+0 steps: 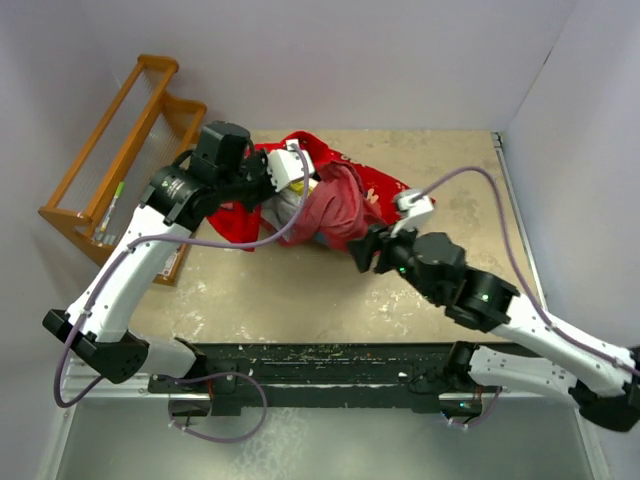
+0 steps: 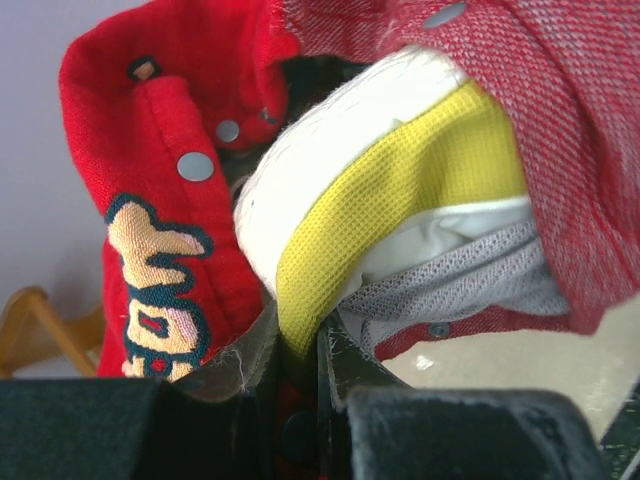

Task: Remove the pillowcase from the pillow

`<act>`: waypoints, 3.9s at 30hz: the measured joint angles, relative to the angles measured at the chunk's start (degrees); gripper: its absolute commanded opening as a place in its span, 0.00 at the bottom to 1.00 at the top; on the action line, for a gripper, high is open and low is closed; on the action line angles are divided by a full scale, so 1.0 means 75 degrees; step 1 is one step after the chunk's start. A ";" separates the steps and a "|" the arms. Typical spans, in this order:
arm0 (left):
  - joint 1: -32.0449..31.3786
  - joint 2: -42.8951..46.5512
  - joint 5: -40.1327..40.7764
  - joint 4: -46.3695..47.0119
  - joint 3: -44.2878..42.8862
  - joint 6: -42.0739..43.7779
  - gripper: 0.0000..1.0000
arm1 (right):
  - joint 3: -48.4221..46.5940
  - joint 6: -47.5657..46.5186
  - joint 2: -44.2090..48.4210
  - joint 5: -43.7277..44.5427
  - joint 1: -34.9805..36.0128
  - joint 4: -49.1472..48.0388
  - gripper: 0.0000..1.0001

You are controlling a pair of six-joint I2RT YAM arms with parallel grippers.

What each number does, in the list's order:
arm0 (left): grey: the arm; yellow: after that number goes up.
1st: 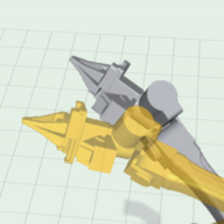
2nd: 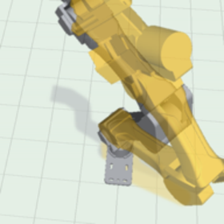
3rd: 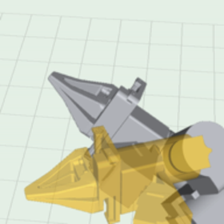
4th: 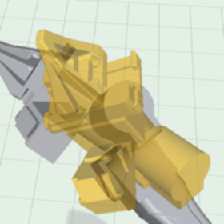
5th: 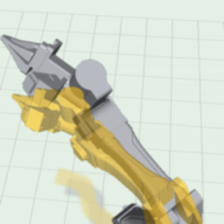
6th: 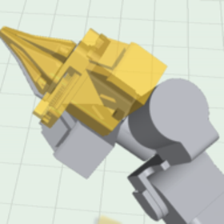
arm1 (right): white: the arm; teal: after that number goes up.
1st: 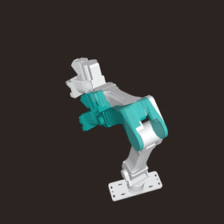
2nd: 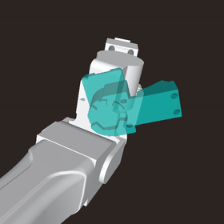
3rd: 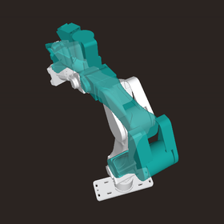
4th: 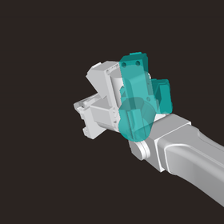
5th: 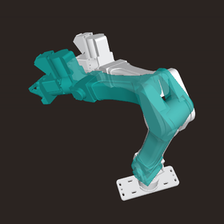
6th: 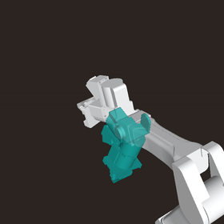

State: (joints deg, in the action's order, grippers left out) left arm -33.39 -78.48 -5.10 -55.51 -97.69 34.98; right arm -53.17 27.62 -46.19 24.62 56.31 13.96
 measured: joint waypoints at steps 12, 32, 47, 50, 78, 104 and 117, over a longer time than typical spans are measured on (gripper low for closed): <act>0.0102 0.0061 -0.1326 -0.0562 -0.0318 -0.0379 0.00 | -0.2305 -0.1300 -0.1343 -0.1005 0.0656 -0.0221 0.82; 0.0029 0.0548 -0.1763 -0.0664 0.0382 -0.0318 0.00 | -0.4266 -0.0431 -0.3858 0.0548 0.0446 0.1868 0.54; -0.0221 0.0781 -0.2314 -0.0064 0.0522 -0.0329 0.00 | -0.2570 0.0758 -0.1807 0.0373 0.0446 0.1017 0.00; -0.0271 0.0764 -0.2349 0.0061 0.0522 -0.0382 0.00 | -0.2136 0.0965 -0.1378 0.0373 0.0446 0.0941 0.03; -0.0166 0.0866 -0.2693 -0.0592 0.0562 -0.0382 0.45 | -0.1233 0.1239 -0.0664 0.0460 0.0256 0.1635 0.00; 0.2203 0.2798 -0.1929 0.1195 0.5132 0.0423 0.00 | -0.2771 0.0236 -0.1049 0.0350 -0.0816 0.1469 0.00; 0.2468 0.2486 -0.2847 0.2448 0.5479 -0.0370 1.00 | -0.2600 0.0347 -0.0289 -0.0423 -0.0833 0.1014 0.00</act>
State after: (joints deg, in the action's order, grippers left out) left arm -14.87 -59.83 -26.46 -37.15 -56.60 32.21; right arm -72.66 30.22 -48.36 21.45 50.06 21.56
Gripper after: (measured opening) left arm 0.955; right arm 0.034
